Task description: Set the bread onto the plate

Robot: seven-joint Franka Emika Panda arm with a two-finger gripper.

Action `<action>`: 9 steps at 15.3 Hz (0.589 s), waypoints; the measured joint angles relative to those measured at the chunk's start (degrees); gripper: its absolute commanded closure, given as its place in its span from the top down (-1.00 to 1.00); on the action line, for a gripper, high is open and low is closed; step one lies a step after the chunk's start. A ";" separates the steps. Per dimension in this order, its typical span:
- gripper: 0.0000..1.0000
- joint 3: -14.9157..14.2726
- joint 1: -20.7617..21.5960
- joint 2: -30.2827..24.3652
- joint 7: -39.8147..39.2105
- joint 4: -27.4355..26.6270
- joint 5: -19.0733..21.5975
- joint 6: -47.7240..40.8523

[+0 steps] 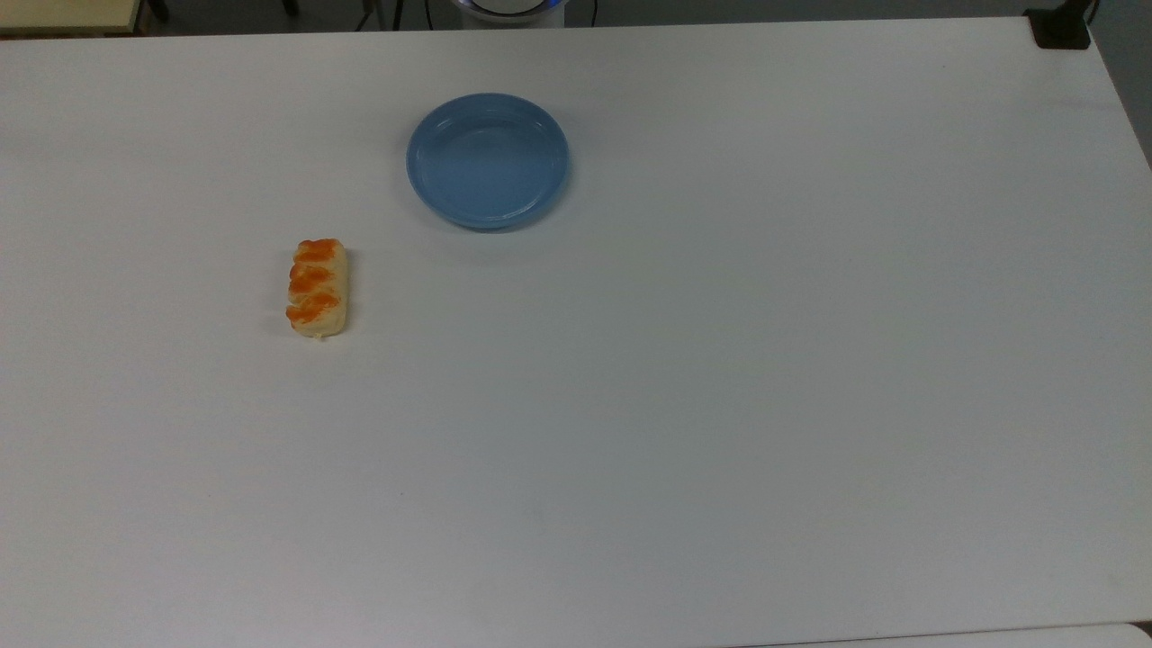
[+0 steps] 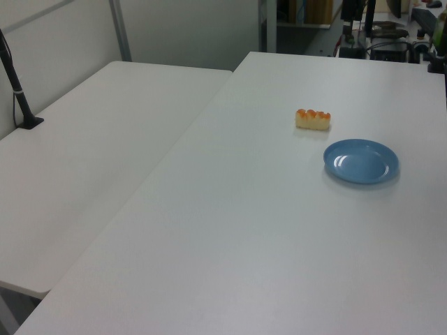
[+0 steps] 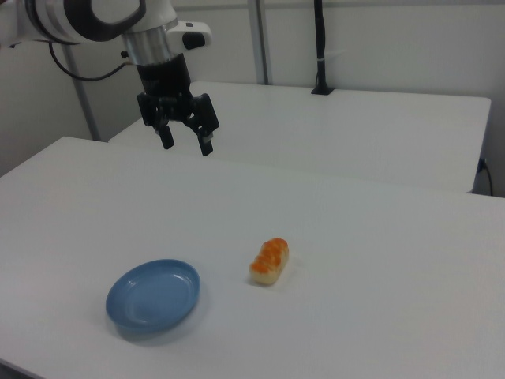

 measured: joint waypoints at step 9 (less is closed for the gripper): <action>1.00 -0.32 -0.61 0.04 -9.27 0.00 -0.34 -1.17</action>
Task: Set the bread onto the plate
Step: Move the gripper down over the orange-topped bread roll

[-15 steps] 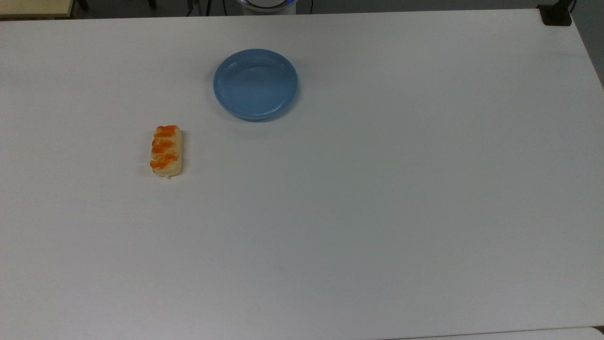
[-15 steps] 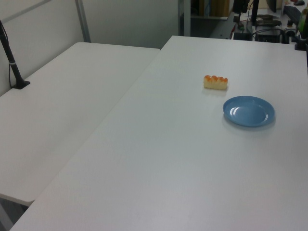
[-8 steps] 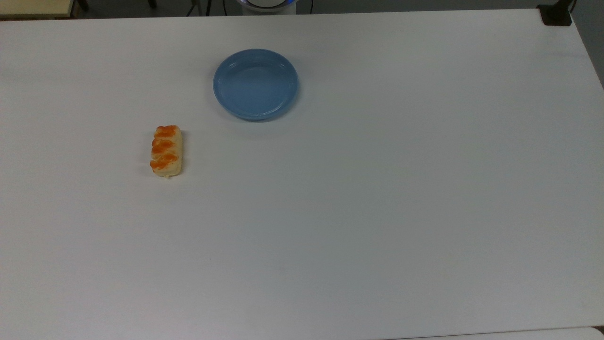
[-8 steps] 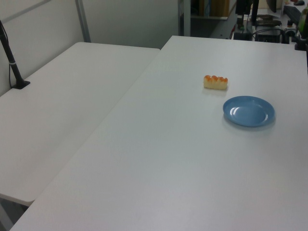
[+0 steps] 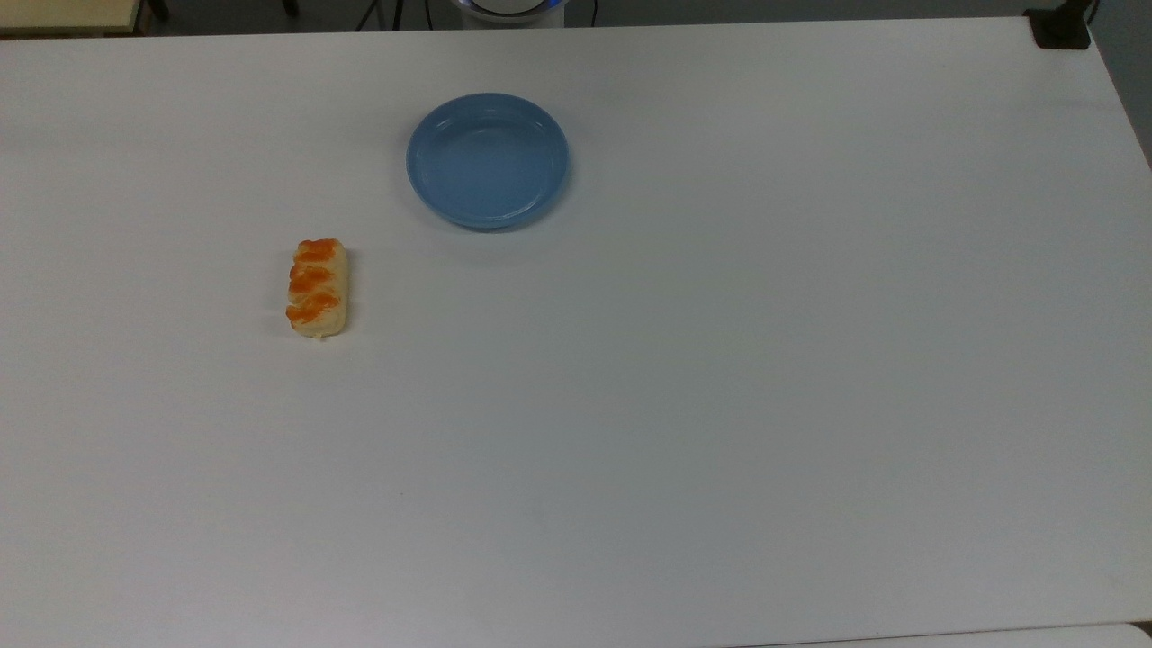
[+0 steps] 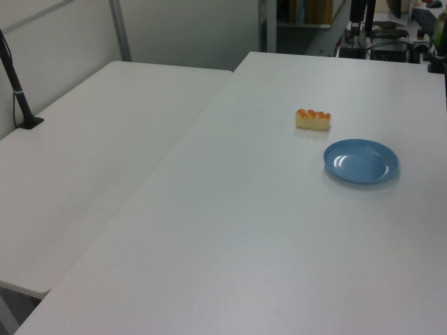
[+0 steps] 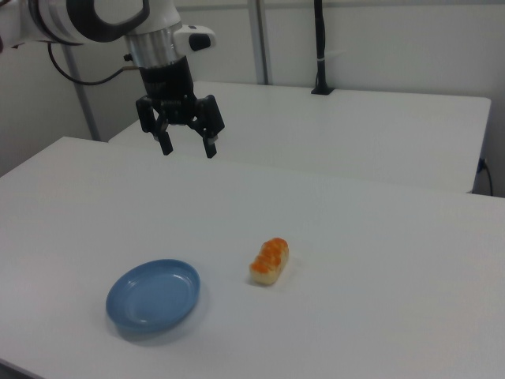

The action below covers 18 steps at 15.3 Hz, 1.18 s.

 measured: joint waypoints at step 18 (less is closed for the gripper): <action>1.00 -1.28 -3.10 17.49 3.08 -5.29 -0.08 26.03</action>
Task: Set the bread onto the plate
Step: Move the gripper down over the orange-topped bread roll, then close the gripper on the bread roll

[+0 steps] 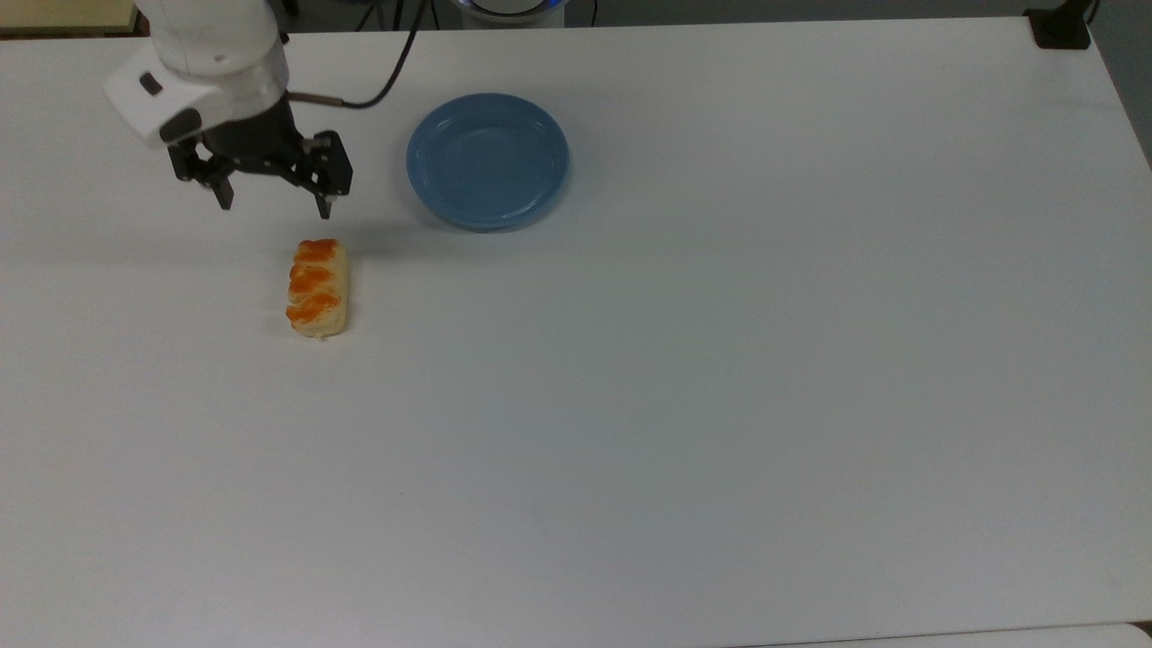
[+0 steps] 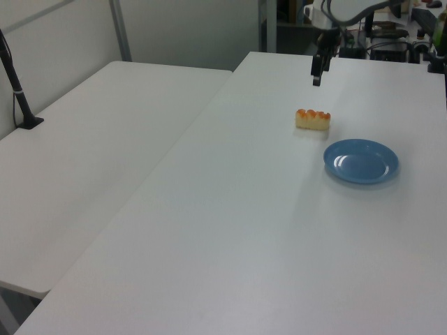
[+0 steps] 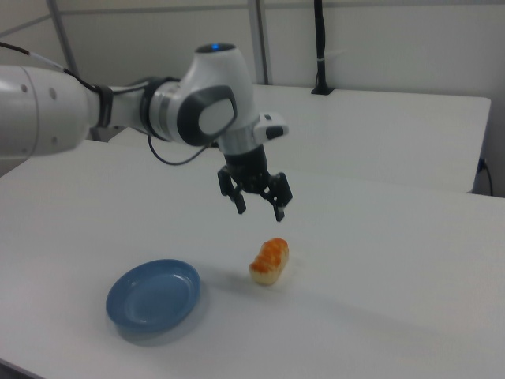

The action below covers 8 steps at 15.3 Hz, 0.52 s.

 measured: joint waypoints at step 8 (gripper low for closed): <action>1.00 0.00 0.00 4.25 0.39 -6.41 -0.04 11.50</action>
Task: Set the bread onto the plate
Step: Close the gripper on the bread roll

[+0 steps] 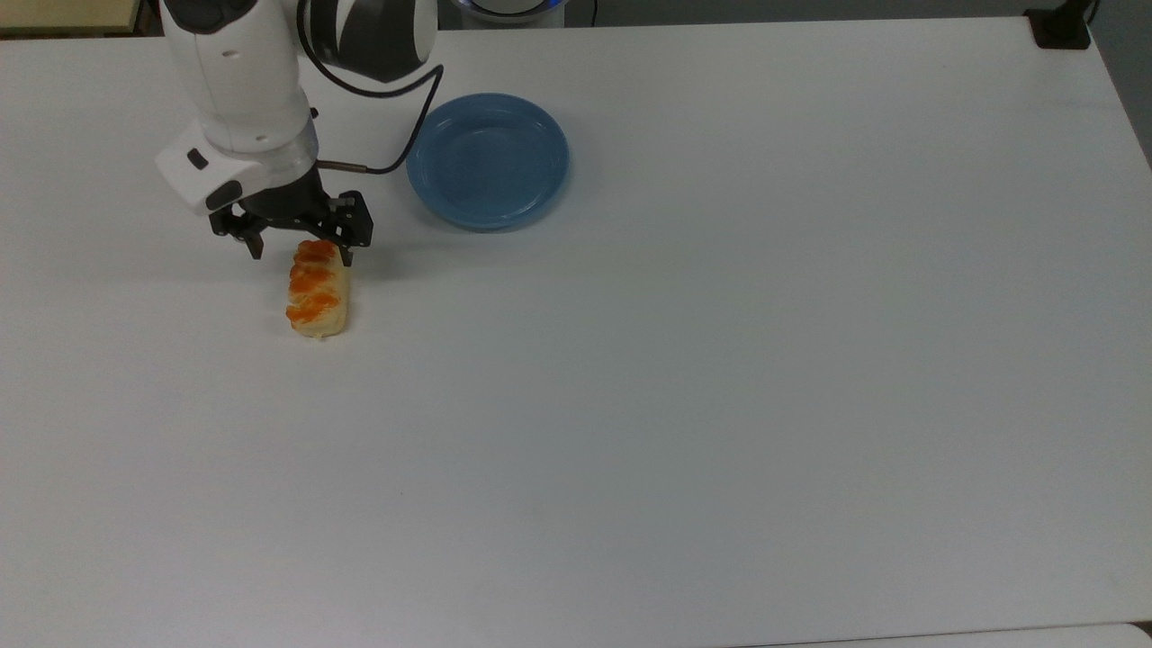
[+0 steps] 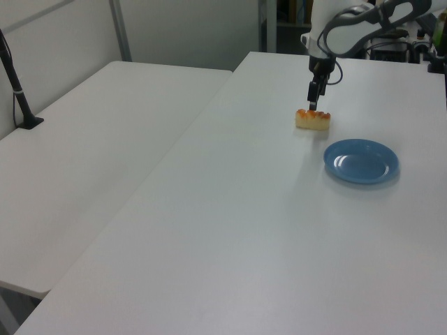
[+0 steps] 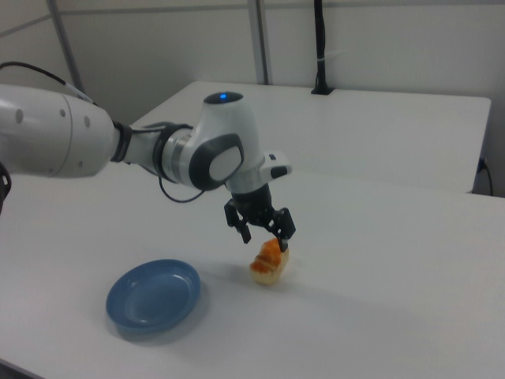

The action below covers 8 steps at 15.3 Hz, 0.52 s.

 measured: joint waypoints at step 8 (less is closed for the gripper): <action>-0.77 0.01 0.01 3.73 0.66 -2.61 -1.53 6.10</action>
